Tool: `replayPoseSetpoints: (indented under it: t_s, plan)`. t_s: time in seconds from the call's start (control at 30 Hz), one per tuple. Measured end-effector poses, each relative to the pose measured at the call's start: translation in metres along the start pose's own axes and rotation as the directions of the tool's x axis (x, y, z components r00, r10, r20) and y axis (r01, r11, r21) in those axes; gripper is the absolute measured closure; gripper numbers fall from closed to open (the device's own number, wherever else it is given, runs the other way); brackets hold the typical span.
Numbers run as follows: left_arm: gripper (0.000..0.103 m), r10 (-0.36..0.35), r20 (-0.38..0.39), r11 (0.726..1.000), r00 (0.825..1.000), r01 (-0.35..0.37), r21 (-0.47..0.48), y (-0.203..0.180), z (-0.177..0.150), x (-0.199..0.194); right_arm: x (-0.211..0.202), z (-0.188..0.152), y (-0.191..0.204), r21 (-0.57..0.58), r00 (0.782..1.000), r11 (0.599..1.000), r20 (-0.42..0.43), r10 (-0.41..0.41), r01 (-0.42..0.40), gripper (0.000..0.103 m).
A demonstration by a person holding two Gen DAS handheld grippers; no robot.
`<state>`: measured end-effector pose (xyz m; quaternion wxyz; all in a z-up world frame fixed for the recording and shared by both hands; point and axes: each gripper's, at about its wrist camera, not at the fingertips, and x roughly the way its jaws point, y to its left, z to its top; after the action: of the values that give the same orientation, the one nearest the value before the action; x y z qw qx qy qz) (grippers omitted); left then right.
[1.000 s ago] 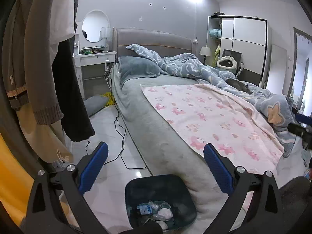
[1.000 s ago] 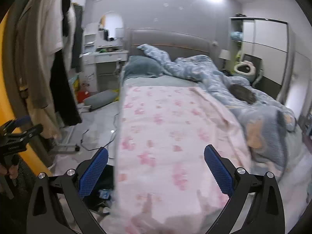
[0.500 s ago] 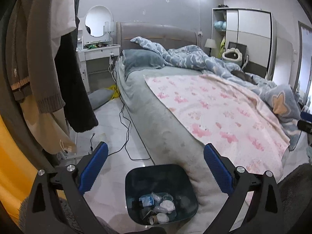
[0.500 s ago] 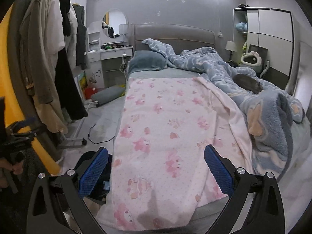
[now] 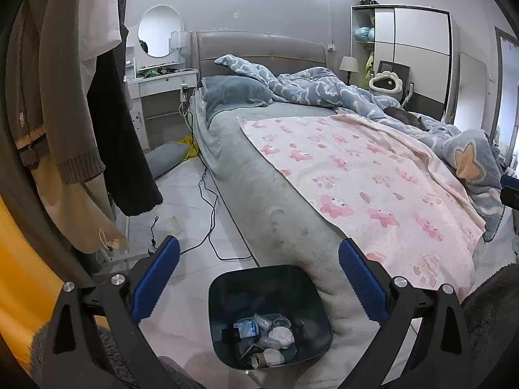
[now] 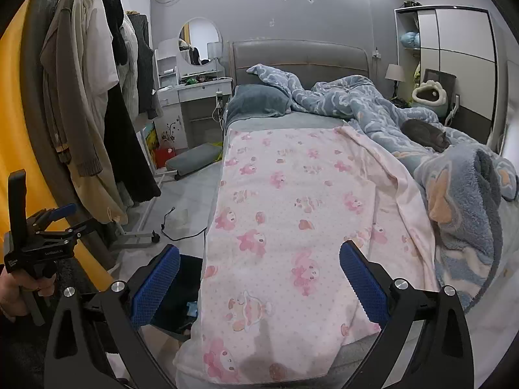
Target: Collect trash
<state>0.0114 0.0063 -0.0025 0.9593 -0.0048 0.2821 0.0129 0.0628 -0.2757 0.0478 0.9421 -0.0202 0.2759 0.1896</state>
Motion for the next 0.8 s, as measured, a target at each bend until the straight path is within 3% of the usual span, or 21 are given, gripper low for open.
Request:
replayPoseSetpoints:
  t_s: [0.8]
  plan:
    - [0.003,-0.008,-0.016,1.000,1.000,0.008,-0.011,0.0009,-0.0021,0.0033,0.0000,-0.0001,-0.0022,0.004,1.000,1.000,0.002,0.008,-0.008,0.003]
